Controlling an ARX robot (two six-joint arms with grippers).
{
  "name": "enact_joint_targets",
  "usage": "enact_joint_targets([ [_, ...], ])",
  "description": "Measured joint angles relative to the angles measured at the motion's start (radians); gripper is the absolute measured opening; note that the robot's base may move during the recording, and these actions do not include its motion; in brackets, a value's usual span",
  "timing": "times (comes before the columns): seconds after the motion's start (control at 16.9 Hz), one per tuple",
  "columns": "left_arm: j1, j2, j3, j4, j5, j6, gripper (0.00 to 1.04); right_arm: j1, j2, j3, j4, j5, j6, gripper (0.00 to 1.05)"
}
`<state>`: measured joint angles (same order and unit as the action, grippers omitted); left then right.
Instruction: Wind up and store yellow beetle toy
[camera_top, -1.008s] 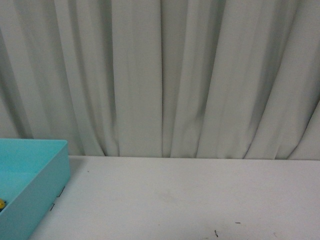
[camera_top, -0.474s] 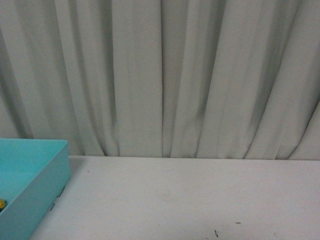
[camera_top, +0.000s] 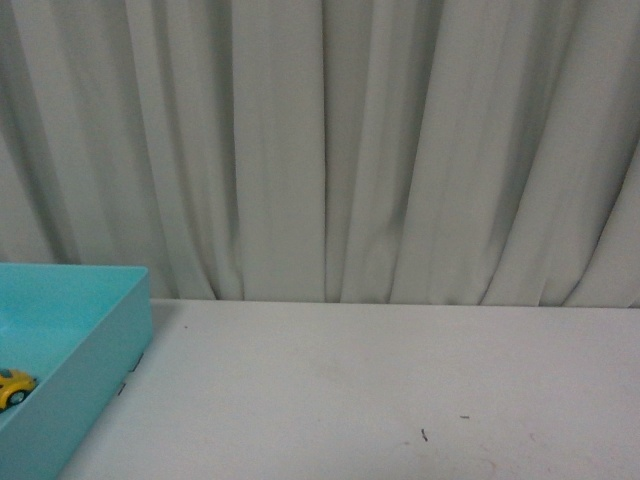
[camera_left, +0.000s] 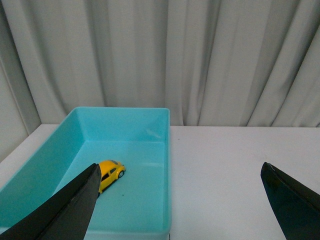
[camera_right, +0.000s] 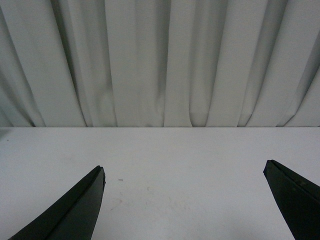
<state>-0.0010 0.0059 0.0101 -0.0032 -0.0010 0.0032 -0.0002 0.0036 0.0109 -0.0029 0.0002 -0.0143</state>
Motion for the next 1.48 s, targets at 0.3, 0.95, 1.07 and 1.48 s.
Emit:
enact_joint_targets([
  [0.3, 0.000, 0.000, 0.000, 0.001, 0.001, 0.000, 0.98, 0.000, 0.000, 0.000, 0.003, 0.000, 0.000, 0.98],
  [0.95, 0.000, 0.000, 0.000, 0.001, 0.000, 0.000, 0.98, 0.000, -0.001, 0.000, -0.002, 0.000, 0.000, 0.98],
  [1.07, 0.000, 0.000, 0.000, 0.001, 0.000, 0.000, 0.98, 0.000, -0.001, 0.000, -0.001, 0.000, 0.000, 0.98],
  [1.48, 0.000, 0.000, 0.000, 0.002, 0.000, 0.000, 0.98, 0.000, -0.001, 0.000, 0.000, 0.000, 0.000, 0.98],
])
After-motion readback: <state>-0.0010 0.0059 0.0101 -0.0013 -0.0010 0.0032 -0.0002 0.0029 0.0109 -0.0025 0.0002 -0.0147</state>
